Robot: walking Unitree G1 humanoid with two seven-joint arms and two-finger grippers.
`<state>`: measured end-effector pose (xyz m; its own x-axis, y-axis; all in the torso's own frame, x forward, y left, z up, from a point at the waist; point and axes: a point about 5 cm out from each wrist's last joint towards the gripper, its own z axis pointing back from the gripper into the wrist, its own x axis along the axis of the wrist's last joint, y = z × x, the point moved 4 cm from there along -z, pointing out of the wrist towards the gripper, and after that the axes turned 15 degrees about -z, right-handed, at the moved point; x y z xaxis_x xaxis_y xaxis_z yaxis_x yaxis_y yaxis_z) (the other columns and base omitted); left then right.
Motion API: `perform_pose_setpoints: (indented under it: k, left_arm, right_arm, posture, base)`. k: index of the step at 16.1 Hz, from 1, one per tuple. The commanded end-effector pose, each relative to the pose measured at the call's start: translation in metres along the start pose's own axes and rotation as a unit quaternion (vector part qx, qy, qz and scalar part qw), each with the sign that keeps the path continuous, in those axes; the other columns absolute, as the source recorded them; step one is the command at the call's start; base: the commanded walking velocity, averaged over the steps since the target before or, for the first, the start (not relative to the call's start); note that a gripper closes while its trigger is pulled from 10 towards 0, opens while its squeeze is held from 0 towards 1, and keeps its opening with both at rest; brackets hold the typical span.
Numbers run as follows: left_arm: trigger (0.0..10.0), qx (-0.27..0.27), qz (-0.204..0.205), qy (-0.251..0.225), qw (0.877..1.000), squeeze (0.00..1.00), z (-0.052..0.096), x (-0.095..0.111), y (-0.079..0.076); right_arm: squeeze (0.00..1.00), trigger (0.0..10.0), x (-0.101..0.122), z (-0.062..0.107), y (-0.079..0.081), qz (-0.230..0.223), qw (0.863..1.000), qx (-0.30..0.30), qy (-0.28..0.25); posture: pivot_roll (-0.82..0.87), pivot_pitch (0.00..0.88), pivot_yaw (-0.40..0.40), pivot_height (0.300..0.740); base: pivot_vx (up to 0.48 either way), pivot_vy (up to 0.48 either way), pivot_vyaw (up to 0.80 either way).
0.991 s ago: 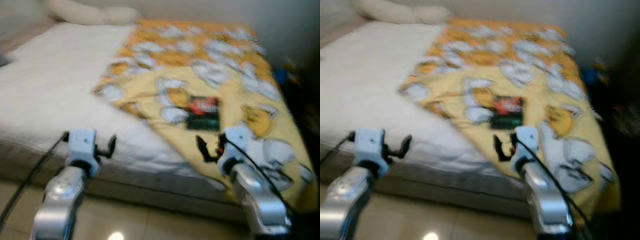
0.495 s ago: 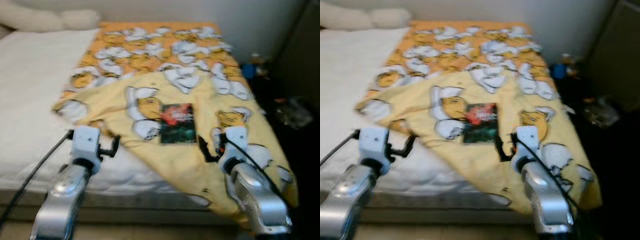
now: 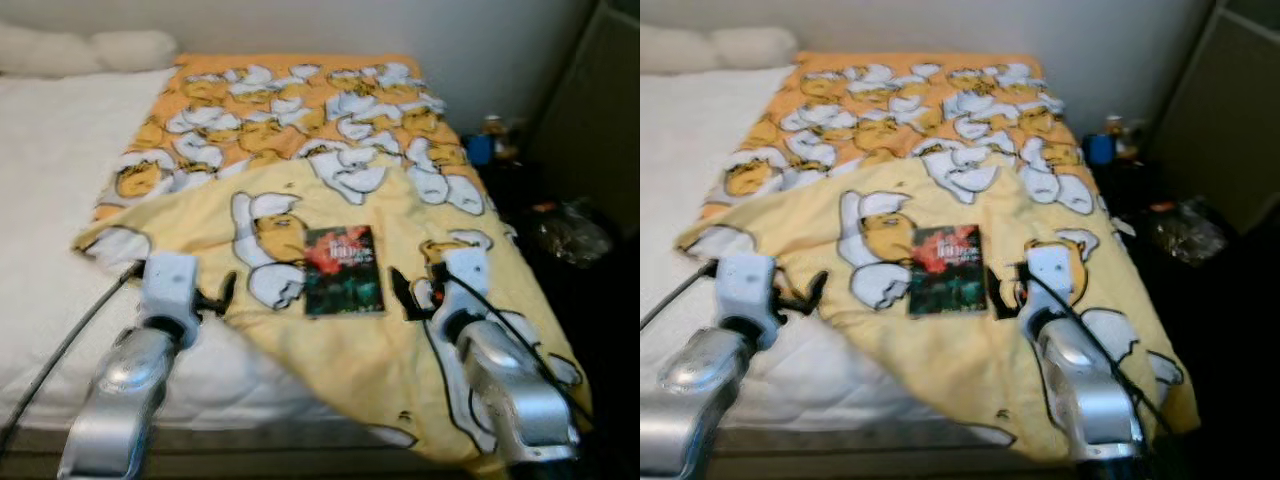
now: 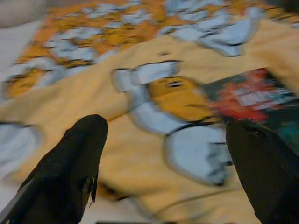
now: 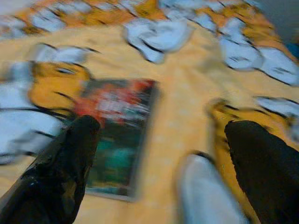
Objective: Clean up the room
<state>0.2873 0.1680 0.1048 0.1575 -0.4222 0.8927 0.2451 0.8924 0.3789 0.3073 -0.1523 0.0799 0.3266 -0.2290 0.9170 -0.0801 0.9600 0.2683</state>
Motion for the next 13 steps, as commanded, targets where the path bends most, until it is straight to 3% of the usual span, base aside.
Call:
perform_pose_setpoints:
  k: [1, 3, 5, 7, 8, 10, 11, 13]
  left_arm:
    - [10.0, -0.003, -0.011, 0.007, 1.000, 1.00, 0.000, 0.000, 0.005]
    - [10.0, -0.013, -0.012, 0.008, 1.000, 1.00, 0.000, 0.001, 0.003]
    - [10.0, -0.039, -0.015, 0.002, 0.999, 1.00, 0.002, 0.002, 0.001]
    - [10.0, -0.098, -0.028, -0.017, 0.995, 1.00, 0.001, 0.009, -0.007]
    - [10.0, -0.153, -0.036, -0.017, 0.987, 1.00, -0.002, 0.009, -0.016]
    - [10.0, -0.194, -0.030, -0.019, 0.980, 1.00, -0.004, 0.009, -0.023]
    - [10.0, -0.244, -0.057, -0.017, 0.968, 1.00, -0.006, 0.007, -0.031]
    - [10.0, -0.272, -0.066, -0.021, 0.960, 1.00, -0.007, 0.009, -0.033]
  right_arm:
    - [0.00, 10.0, 0.008, -0.006, 0.008, 0.000, 1.000, 0.009, -0.007]
    - [0.00, 10.0, 0.010, -0.009, 0.009, 0.002, 1.000, 0.007, -0.007]
    - [0.00, 10.0, 0.003, -0.017, 0.003, -0.002, 0.999, -0.010, 0.044]
    - [0.00, 10.0, 0.001, -0.026, 0.000, -0.031, 0.996, 0.002, 0.078]
    - [1.00, 10.0, 0.000, -0.033, -0.003, -0.054, 0.993, 0.014, 0.100]
    - [1.00, 10.0, -0.001, -0.041, -0.008, -0.059, 0.991, 0.014, 0.117]
    - [1.00, 10.0, -0.006, -0.050, -0.014, -0.089, 0.984, 0.016, 0.151]
    - [1.00, 10.0, -0.013, -0.055, -0.021, -0.111, 0.977, 0.015, 0.181]
  posture:
    - [-0.02, 0.000, 0.014, 0.740]
    - [-0.03, 0.000, 0.023, 0.740]
    - [-0.02, 0.000, 0.035, 0.740]
    - [-0.01, 0.000, 0.048, 0.740]
    - [-0.01, 0.000, 0.055, 0.740]
    - [0.00, 0.000, 0.058, 0.740]
    - [0.00, 0.000, 0.065, 0.740]
    - [0.01, 0.000, 0.071, 0.740]
  base:
    - [0.000, 0.000, 0.00]
    - [0.000, 0.000, 0.00]
    - [0.000, 0.000, 0.00]
    - [0.000, 0.000, 0.00]
    - [0.000, 0.000, 0.00]
    - [0.000, 0.000, 0.00]
    - [0.000, 0.000, 0.00]
    - [0.000, 0.000, 0.00]
